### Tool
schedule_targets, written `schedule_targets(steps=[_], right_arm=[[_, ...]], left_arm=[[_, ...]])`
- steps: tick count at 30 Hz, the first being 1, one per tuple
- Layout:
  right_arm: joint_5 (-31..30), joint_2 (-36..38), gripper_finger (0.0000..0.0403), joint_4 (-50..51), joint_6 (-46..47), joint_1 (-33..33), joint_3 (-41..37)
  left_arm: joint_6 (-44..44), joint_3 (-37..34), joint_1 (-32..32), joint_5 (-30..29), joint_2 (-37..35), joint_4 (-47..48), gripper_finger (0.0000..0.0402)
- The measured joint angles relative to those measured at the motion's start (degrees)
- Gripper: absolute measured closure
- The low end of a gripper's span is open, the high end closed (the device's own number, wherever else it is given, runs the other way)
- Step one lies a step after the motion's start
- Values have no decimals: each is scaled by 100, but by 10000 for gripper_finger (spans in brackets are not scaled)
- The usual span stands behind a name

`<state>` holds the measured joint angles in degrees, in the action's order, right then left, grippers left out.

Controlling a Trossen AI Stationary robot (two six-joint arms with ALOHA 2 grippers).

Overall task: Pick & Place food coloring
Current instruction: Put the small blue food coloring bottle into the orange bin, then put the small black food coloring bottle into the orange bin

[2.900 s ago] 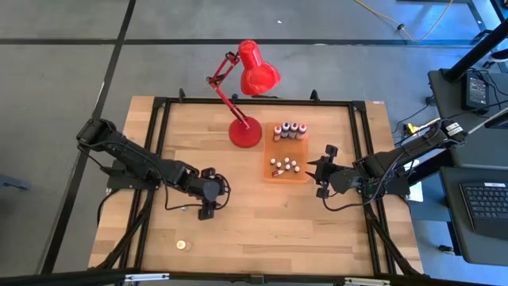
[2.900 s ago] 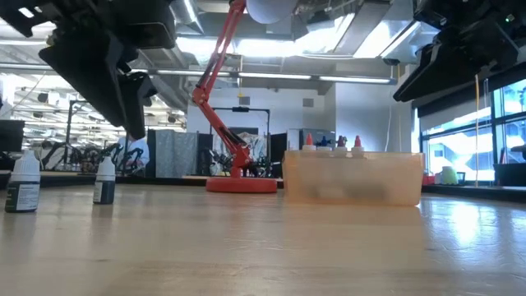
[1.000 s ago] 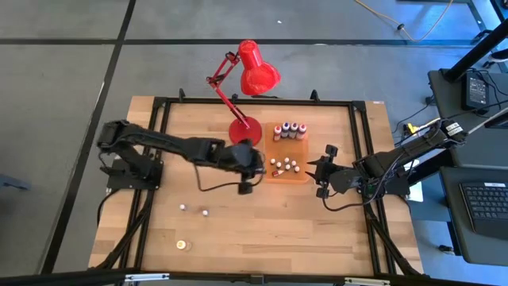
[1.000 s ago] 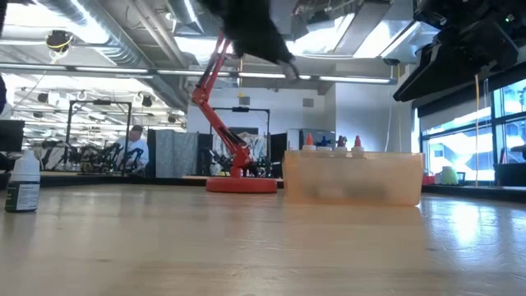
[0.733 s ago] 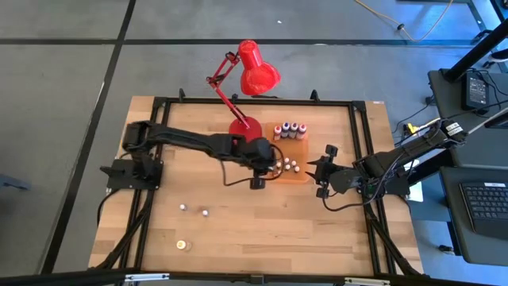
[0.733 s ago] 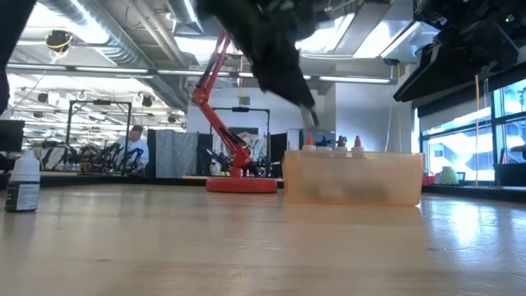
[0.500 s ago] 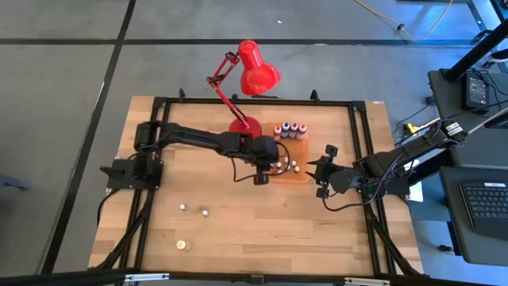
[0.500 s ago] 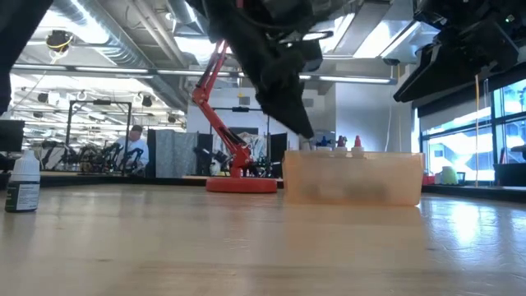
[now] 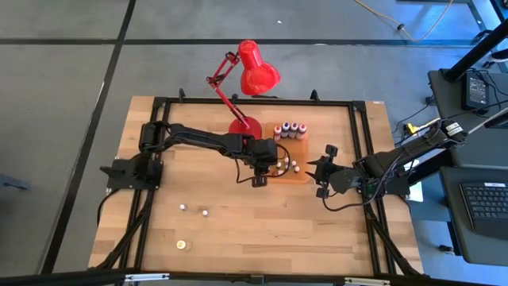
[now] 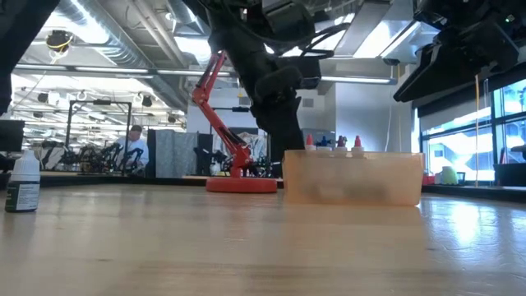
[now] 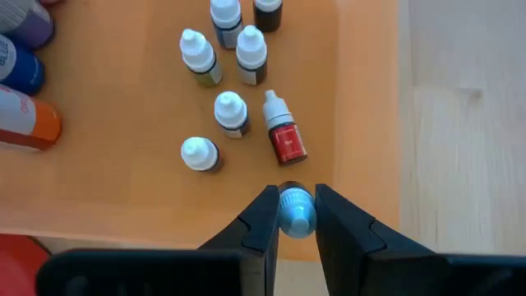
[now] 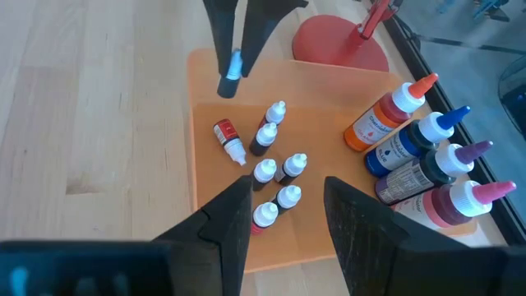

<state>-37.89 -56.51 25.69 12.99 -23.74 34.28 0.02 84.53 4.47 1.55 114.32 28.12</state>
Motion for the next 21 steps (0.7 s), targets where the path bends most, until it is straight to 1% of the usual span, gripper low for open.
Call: schedule_targets(steps=[9,18,21], right_arm=[[0,0,248,0,0,1,0],[2,0,248,0,0,1,0],[0,0,248,0,0,0,0]], left_arm=[[72,0,2,-27,0,-33,310],[17,0,2,-53,-1,-125,295],[-56,-9,4,-55,-128,10,292]])
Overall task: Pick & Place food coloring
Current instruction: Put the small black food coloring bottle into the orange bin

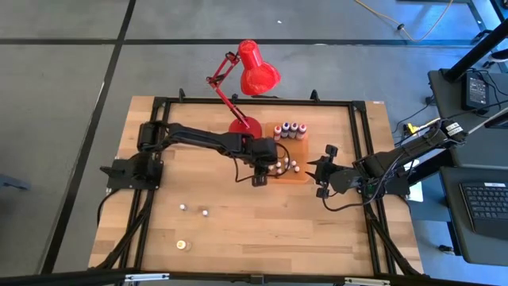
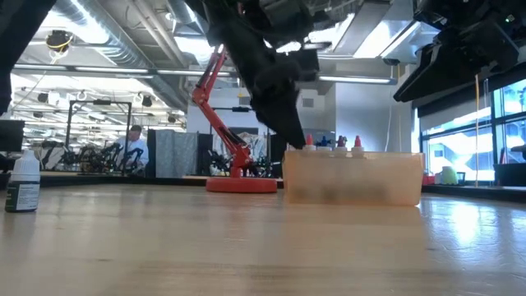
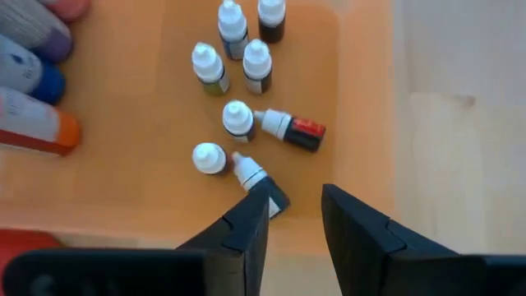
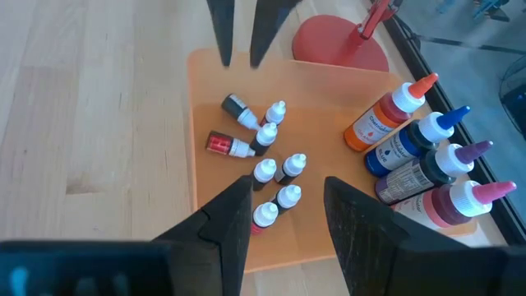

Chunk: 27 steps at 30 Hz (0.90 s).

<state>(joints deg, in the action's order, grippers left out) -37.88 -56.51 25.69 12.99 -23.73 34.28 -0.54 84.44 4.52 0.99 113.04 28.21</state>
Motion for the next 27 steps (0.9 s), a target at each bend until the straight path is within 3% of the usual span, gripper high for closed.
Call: schedule_targets(steps=[8,13,22,27], right_arm=[[2,0,248,26,4,1,0],[2,4,248,67,28,1,0],[4,4,248,74,48,0,0],[4,4,248,74,128,-1,0]], left_arm=[[109,3,-112,-31,-1058,1297,295],[958,-106,-525,-31,-1588,2465,291],[3337,-1703,-1572,-300,-2167,2578,284],[4022,-2392,-2072,-857,-2220,2369,245]])
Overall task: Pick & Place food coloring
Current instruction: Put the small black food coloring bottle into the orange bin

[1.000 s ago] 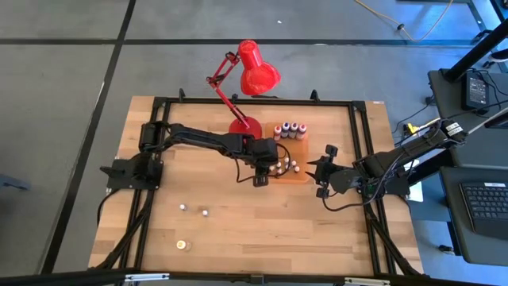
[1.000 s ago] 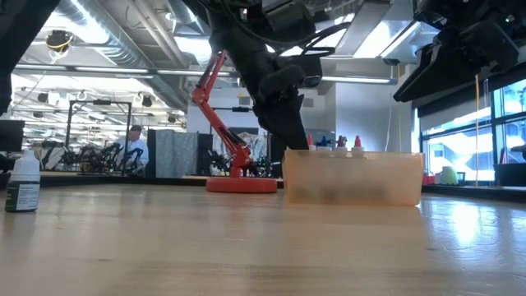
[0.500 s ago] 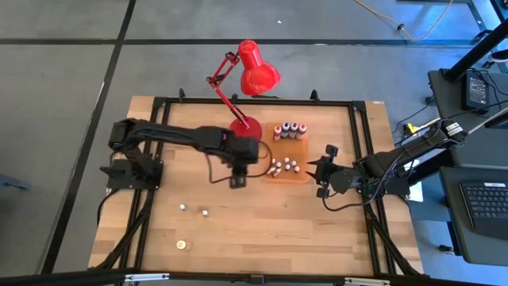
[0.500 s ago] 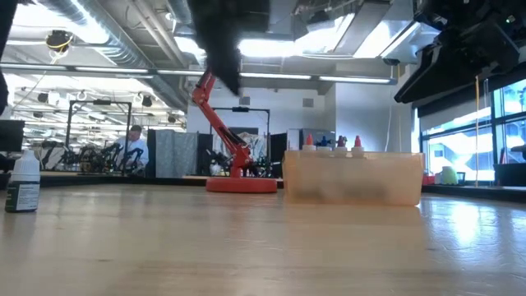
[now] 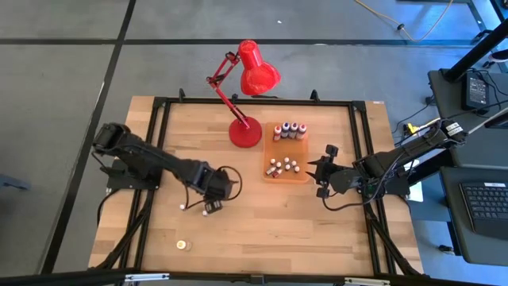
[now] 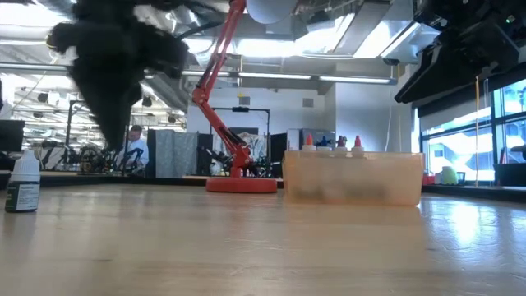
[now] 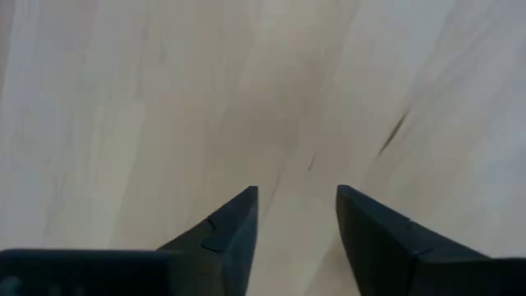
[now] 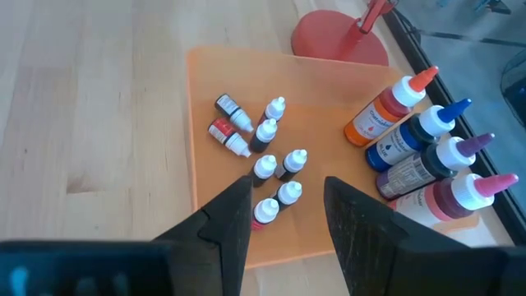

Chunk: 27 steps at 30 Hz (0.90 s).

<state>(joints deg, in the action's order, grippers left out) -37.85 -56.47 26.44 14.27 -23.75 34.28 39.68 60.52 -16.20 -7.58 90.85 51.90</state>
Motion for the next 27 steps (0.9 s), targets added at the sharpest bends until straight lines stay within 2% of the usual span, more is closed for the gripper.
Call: schedule_targets(steps=[4,7,16,23,27], right_arm=[[0,0,248,0,28,1,0],[0,0,248,0,29,2,0],[-2,0,248,0,23,2,0],[-2,0,248,0,24,0,0],[-2,-2,248,0,25,0,0]], left_arm=[[-124,-193,-378,-330,-3,-50,204],[-331,-202,-703,-472,-4,50,189],[-713,-202,-1269,-316,-4,53,187],[-507,-202,-1195,-483,-4,50,186],[-548,-201,-1176,-472,-4,-253,187]])
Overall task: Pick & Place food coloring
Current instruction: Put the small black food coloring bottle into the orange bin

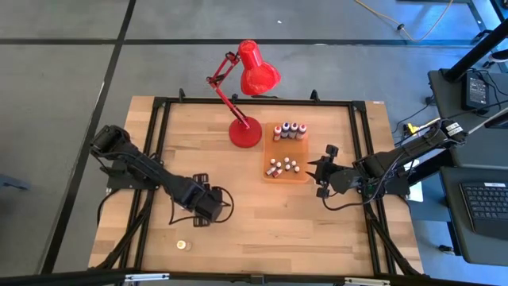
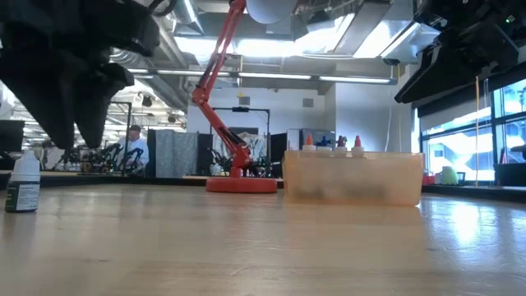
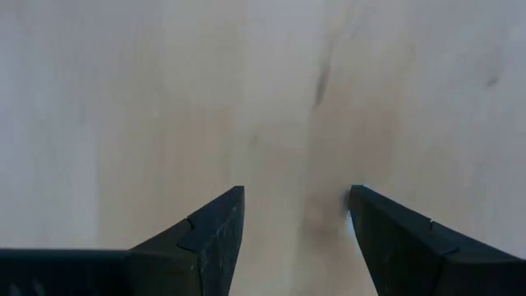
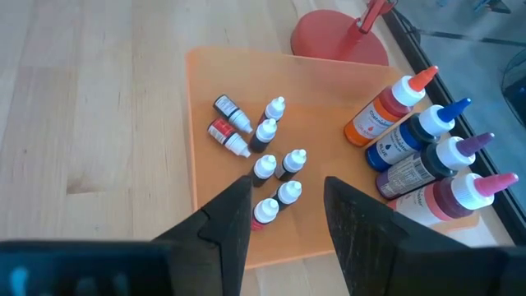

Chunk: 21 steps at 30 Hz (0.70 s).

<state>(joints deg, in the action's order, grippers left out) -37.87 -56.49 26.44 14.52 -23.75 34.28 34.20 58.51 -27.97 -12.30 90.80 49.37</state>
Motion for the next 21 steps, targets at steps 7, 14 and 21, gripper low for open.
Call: schedule_targets(steps=[7,14,21], right_arm=[[0,0,248,0,0,2,0],[0,-4,248,-1,4,1,0],[0,-4,248,0,20,1,0]], left_arm=[[117,4,-4,994,0,-451,187],[411,4,-11,1008,0,-307,185],[422,1,-24,990,3,-307,186]])
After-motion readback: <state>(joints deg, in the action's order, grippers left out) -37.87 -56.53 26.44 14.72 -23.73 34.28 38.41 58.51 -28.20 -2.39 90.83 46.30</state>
